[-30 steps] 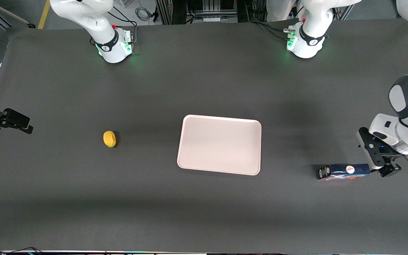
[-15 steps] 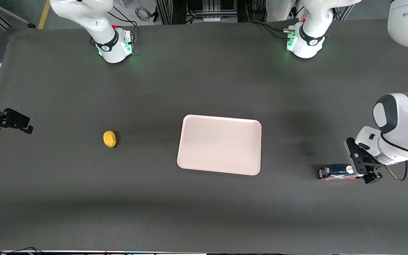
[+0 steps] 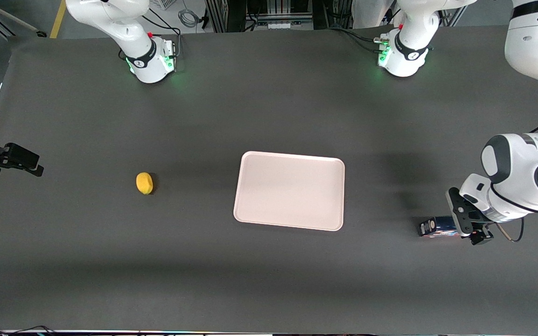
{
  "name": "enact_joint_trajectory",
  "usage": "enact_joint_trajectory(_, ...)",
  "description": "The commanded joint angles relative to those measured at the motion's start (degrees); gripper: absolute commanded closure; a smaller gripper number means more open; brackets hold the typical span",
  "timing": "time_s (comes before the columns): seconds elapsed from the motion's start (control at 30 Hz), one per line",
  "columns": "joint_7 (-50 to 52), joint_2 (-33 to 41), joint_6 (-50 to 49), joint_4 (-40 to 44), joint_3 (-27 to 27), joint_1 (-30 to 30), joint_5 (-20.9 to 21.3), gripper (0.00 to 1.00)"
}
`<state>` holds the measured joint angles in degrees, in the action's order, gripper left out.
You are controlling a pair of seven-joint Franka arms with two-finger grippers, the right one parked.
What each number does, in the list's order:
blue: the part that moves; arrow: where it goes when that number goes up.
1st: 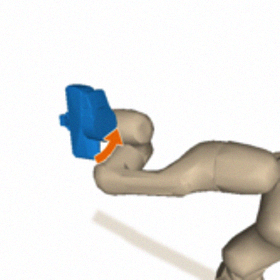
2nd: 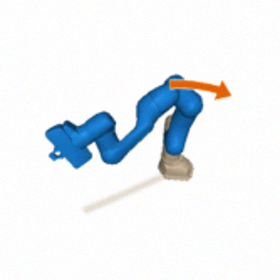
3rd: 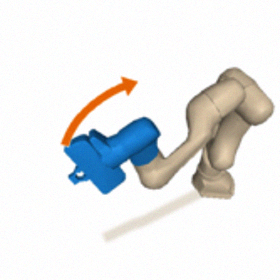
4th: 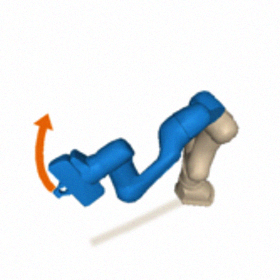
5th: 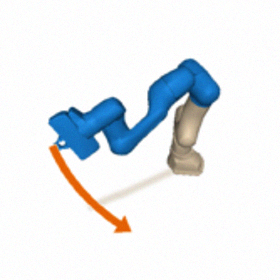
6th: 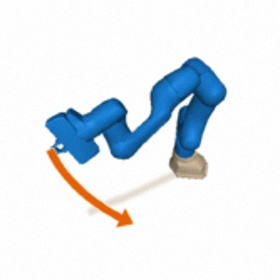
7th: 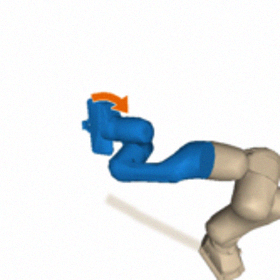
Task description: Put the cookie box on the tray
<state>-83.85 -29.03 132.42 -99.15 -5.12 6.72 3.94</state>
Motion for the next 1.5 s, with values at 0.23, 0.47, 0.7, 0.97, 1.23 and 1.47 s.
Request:
enact_joint_trajectory(0.23,-0.97,-1.21,2.76,-1.40,-0.33,1.01,0.63,0.00)
enact_joint_trajectory(0.47,-0.97,-2.61,5.39,-1.40,-0.33,1.01,0.54,0.00)
enact_joint_trajectory(0.7,-0.97,-2.88,5.66,-1.40,-0.33,1.01,0.54,0.00)
enact_joint_trajectory(0.97,-0.79,-3.14,5.92,-1.49,-0.33,0.92,0.11,0.01)
enact_joint_trajectory(1.23,-0.79,-3.49,6.01,-1.40,-0.33,0.92,0.02,0.06)
enact_joint_trajectory(1.47,-0.53,-4.02,6.36,-1.40,-0.33,0.92,-0.16,0.06)
